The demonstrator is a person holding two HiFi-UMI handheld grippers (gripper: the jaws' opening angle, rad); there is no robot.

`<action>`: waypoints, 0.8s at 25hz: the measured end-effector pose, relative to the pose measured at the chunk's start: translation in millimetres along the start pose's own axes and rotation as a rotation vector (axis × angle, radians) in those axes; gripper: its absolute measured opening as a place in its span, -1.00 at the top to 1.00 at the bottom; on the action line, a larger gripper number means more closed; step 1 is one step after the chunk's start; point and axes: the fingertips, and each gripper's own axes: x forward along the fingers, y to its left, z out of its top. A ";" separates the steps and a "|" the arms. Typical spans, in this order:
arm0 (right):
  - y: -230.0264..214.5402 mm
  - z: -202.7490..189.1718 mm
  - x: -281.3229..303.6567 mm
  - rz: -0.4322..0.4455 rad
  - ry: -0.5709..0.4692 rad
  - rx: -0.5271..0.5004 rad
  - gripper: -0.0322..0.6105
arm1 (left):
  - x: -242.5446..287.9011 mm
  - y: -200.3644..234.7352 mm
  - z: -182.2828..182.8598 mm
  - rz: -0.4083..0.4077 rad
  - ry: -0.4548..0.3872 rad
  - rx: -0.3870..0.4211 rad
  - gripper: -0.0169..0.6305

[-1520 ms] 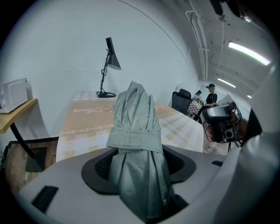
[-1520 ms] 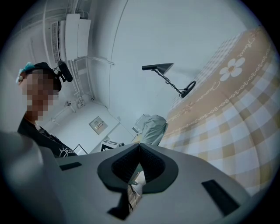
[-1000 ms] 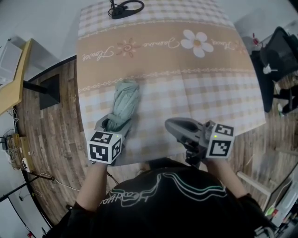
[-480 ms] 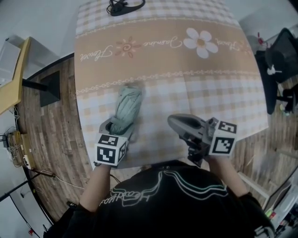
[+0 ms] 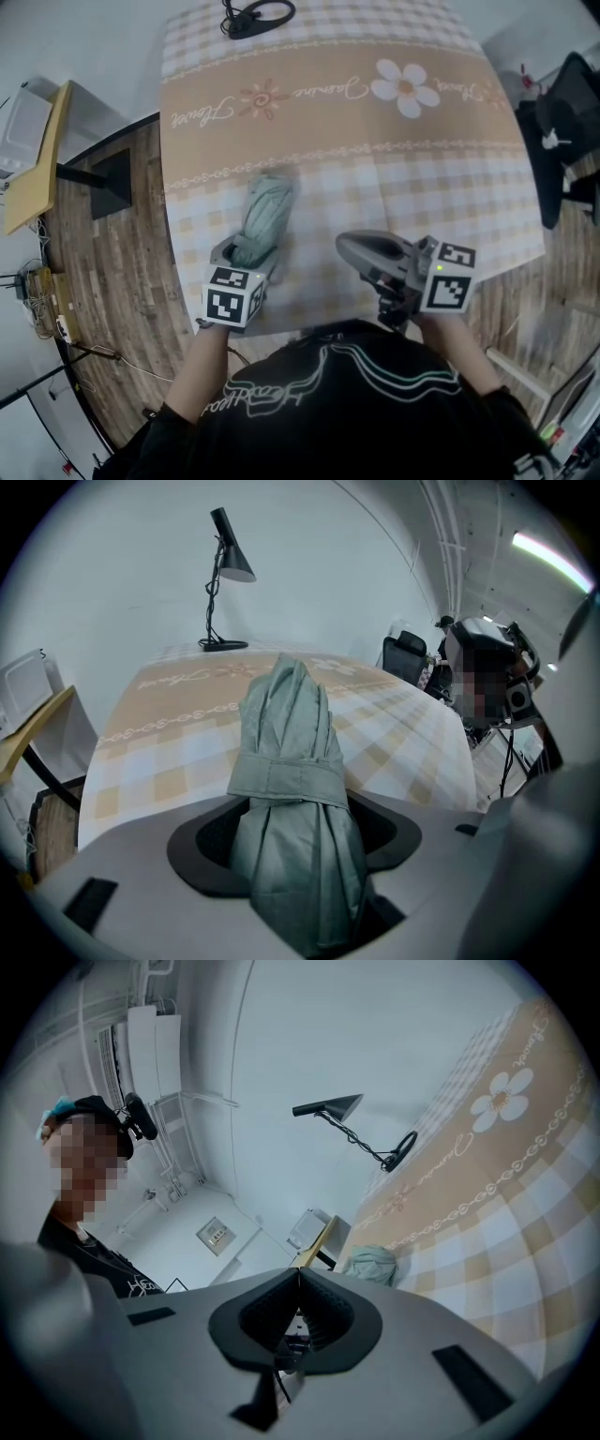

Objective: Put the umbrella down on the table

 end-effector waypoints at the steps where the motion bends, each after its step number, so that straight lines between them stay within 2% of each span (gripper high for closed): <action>1: 3.2 -1.4 -0.4 0.002 0.000 -0.003 0.86 | 0.0 -0.7 -0.1 0.002 0.001 0.002 0.09; 9: 19.2 -8.8 -16.3 -0.029 -0.043 -0.021 0.86 | -10.2 -4.7 2.9 -0.056 -0.004 -0.014 -0.09; 15: 46.5 -25.0 -18.2 -0.022 -0.059 -0.054 0.86 | -65.2 -7.9 1.1 -0.111 -0.097 -0.094 -0.09; 20: 79.4 -44.9 -14.4 0.001 -0.061 -0.087 0.86 | -130.3 -19.4 3.9 -0.141 -0.233 -0.137 -0.08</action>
